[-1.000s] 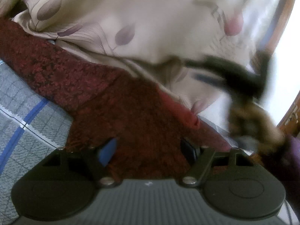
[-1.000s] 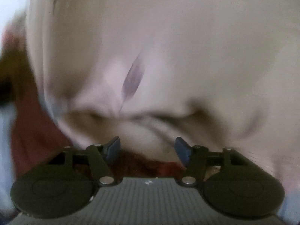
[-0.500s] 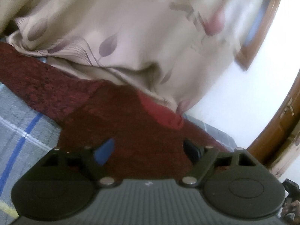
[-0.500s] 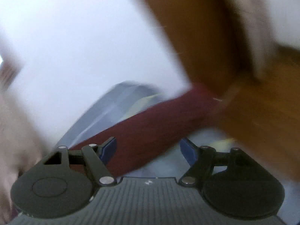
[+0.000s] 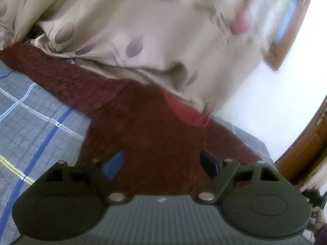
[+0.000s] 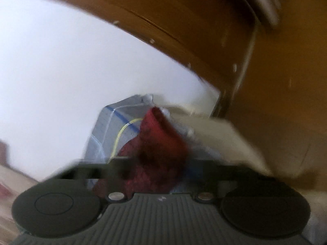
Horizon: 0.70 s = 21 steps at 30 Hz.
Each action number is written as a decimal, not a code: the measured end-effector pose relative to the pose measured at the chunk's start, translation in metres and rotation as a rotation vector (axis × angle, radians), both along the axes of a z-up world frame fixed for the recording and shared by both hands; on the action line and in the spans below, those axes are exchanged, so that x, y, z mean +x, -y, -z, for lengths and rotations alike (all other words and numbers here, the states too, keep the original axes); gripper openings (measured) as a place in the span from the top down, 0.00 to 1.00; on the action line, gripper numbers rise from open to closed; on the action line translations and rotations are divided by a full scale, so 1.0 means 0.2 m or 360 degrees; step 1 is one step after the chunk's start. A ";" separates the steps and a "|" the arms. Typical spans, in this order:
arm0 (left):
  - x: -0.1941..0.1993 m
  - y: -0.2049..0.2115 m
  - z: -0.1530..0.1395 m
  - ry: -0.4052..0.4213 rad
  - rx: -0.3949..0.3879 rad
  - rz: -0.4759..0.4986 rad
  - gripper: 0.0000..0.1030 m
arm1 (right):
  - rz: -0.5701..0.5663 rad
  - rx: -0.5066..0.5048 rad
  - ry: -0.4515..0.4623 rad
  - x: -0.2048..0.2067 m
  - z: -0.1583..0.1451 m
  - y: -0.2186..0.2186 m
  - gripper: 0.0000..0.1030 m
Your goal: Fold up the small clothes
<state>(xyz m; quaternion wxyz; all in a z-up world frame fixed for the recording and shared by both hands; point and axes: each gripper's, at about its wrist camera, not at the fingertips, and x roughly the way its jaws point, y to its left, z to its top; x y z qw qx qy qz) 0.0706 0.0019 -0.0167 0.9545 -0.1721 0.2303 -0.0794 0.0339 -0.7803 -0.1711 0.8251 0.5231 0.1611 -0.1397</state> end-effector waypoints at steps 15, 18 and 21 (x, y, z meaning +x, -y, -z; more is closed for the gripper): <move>-0.08 -0.15 -0.02 0.0070 -0.0112 0.0014 0.20 | -0.0662 -0.0631 0.0463 0.61 -1.07 -1.18 0.83; -0.09 -0.20 -0.03 0.0113 -0.0121 0.0000 0.20 | -0.0817 -0.0677 0.0513 0.78 -1.12 -1.56 0.83; -0.09 -0.26 -0.04 0.0123 -0.0125 -0.0012 0.20 | -0.0971 -0.0656 0.0507 0.93 -1.06 -1.90 0.83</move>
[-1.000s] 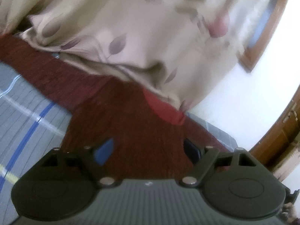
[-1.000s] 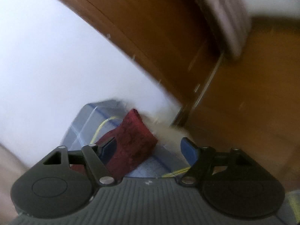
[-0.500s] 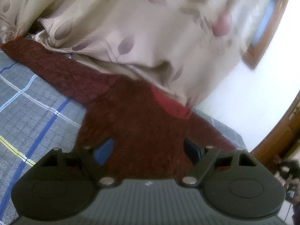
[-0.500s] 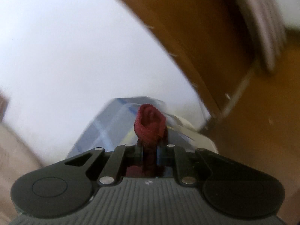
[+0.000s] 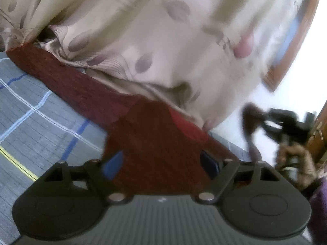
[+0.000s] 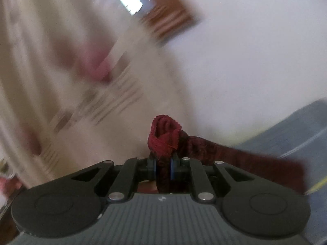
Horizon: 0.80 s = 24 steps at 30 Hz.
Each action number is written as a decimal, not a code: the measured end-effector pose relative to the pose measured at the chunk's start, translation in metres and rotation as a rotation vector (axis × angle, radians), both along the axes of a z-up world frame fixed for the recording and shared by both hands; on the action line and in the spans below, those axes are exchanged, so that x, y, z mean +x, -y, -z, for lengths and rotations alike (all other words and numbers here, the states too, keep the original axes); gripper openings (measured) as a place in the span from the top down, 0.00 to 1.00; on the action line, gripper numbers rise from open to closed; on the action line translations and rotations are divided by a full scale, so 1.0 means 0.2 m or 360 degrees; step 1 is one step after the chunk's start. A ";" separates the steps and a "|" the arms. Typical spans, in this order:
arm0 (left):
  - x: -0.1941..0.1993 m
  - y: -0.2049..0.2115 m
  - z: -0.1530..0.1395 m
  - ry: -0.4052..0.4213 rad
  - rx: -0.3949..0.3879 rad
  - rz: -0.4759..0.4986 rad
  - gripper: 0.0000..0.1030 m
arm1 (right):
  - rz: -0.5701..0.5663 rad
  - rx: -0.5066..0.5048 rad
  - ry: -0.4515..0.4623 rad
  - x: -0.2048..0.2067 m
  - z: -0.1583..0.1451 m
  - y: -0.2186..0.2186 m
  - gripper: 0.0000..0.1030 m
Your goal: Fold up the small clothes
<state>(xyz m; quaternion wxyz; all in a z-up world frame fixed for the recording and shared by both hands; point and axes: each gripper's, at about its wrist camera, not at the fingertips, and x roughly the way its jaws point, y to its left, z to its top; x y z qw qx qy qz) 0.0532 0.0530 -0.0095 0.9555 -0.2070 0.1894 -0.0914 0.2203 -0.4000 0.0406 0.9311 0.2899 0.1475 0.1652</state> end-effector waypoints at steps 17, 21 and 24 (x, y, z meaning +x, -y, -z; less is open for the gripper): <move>0.10 -0.18 0.11 -0.0045 -0.0114 0.0002 0.19 | -0.0325 -0.0176 -0.0215 0.17 0.39 -1.00 0.83; 0.11 -0.18 0.12 -0.0050 -0.0134 0.0010 0.19 | -0.0337 -0.0246 -0.0204 0.20 0.42 -1.06 0.83; 0.10 -0.17 0.11 -0.0042 -0.0113 0.0005 0.19 | -0.0373 -0.0266 -0.0208 0.21 0.44 -1.10 0.82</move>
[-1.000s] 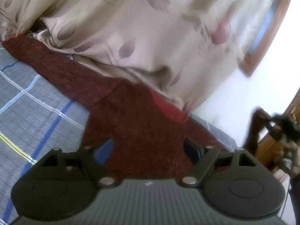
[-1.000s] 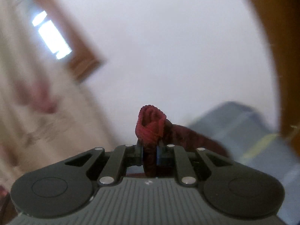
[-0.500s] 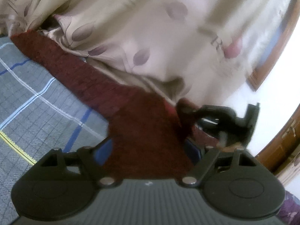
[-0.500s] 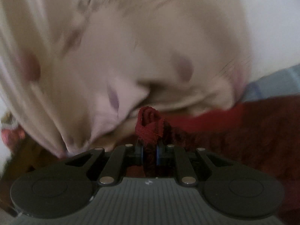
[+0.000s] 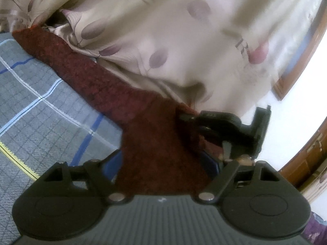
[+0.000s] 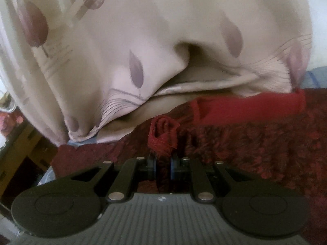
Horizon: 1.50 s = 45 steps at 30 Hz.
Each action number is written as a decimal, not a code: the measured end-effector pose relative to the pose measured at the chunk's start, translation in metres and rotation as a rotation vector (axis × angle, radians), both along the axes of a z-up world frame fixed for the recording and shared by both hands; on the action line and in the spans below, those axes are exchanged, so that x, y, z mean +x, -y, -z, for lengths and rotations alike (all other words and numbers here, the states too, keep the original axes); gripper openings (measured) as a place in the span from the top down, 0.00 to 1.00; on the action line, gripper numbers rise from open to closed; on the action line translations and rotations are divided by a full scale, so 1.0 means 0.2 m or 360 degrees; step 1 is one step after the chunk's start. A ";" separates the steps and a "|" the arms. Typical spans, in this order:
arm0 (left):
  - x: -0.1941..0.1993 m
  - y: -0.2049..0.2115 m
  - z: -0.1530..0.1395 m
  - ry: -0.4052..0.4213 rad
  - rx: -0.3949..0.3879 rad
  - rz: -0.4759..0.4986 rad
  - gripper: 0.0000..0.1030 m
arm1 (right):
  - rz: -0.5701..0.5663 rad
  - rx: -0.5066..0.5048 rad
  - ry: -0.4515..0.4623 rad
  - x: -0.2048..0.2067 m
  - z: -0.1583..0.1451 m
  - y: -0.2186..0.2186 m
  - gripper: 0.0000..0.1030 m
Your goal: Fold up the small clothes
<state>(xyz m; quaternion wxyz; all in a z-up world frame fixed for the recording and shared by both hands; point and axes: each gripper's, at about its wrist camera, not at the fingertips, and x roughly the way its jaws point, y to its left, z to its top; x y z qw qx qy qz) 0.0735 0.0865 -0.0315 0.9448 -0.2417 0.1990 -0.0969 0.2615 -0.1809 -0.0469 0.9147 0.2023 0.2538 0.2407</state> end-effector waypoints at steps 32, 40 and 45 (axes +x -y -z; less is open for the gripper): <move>0.26 -0.33 -0.17 0.0033 0.0012 -0.0254 0.19 | -0.0059 0.0295 0.0137 -0.44 -0.02 0.60 0.30; 0.48 -0.77 -0.11 -0.0075 -0.0126 -0.0449 0.19 | -0.0211 0.0106 0.0055 0.01 -0.03 -0.03 0.45; 0.61 -1.08 -0.04 -0.0149 -0.0359 -0.0518 0.19 | -0.0301 0.0010 0.0055 -0.03 0.03 -0.15 0.46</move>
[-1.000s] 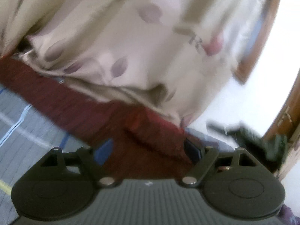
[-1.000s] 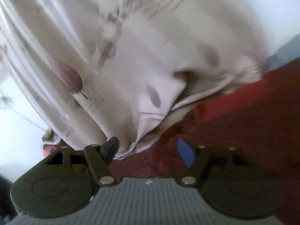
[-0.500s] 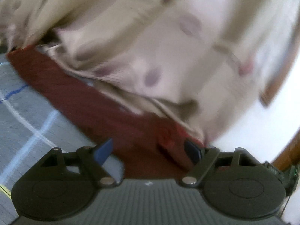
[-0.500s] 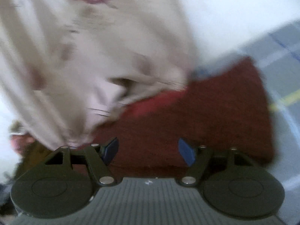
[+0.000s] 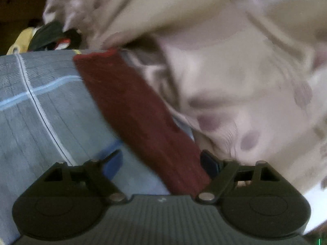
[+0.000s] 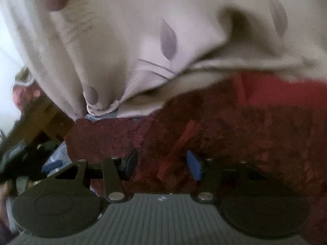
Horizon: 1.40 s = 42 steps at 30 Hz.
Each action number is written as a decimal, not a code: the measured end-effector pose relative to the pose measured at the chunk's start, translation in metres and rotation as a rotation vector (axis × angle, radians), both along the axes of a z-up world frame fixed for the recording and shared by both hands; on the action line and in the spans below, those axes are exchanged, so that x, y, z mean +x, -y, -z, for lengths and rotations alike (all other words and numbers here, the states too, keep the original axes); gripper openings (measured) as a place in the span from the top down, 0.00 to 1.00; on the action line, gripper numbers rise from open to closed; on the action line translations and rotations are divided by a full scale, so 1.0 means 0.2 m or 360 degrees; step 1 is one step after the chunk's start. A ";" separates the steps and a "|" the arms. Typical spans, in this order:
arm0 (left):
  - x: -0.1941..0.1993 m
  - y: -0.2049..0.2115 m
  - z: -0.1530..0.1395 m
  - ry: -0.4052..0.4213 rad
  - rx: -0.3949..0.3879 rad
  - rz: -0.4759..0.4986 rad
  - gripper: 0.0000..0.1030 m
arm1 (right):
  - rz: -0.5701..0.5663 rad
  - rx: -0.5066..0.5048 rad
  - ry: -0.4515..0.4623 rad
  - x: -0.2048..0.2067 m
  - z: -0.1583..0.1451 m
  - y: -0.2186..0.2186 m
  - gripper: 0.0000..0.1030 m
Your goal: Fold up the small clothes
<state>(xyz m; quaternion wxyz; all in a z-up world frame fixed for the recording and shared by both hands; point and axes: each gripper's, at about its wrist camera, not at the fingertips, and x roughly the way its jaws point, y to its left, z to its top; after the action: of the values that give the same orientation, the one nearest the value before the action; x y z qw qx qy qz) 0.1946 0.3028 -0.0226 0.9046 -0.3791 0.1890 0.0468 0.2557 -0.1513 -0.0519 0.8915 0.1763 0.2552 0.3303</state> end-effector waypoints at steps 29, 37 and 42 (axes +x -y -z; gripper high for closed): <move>0.08 0.38 -0.53 0.0566 0.0237 0.0353 0.83 | 0.0383 0.0415 0.0013 -0.80 0.04 0.89 0.28; 0.08 1.29 -0.60 0.0555 0.0414 0.0861 0.83 | 0.0460 0.0545 0.0020 -0.86 0.07 1.12 0.27; 0.15 1.72 -0.35 0.0450 0.0447 0.1063 0.83 | 0.0512 0.0660 -0.0030 -0.85 0.14 1.28 0.27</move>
<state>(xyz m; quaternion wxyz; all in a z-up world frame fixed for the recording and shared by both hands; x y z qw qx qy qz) 0.2253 -0.0419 0.0471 0.9302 -0.1720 0.1672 -0.2777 0.0852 -0.4076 -0.0809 0.8749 0.3966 0.1590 0.2278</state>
